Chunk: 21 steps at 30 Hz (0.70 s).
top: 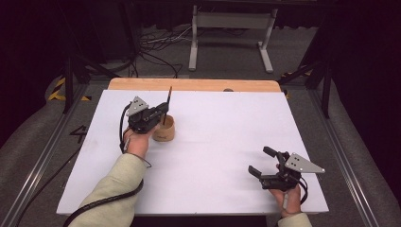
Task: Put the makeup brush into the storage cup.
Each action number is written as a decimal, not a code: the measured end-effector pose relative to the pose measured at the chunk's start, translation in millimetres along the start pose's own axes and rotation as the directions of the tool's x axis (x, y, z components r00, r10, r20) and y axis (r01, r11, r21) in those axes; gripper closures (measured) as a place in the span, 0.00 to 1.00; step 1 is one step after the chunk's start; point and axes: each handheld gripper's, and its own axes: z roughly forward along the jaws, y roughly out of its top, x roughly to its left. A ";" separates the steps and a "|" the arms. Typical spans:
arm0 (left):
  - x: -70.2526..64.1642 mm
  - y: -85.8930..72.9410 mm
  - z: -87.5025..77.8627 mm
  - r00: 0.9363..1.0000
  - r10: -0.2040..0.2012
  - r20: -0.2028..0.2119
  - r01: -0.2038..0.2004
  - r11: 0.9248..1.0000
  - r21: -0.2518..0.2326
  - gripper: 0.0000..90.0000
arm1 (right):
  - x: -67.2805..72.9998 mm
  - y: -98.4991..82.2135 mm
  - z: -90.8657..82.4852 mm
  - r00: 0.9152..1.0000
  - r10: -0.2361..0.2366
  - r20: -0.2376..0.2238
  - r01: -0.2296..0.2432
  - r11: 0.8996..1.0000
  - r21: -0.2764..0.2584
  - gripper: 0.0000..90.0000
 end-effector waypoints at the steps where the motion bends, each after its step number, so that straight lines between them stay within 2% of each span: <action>1: -0.1 -0.9 0.3 1.000 -0.002 0.001 0.002 1.000 -0.001 0.92 | 0.3 0.1 0.2 1.000 -0.002 0.000 0.002 1.000 0.000 0.05; 21: -1.4 -11.6 -0.6 1.000 -0.010 -0.009 0.010 1.000 0.019 0.92 | 0.9 0.0 0.6 1.000 -0.006 -0.001 0.006 1.000 0.002 0.05</action>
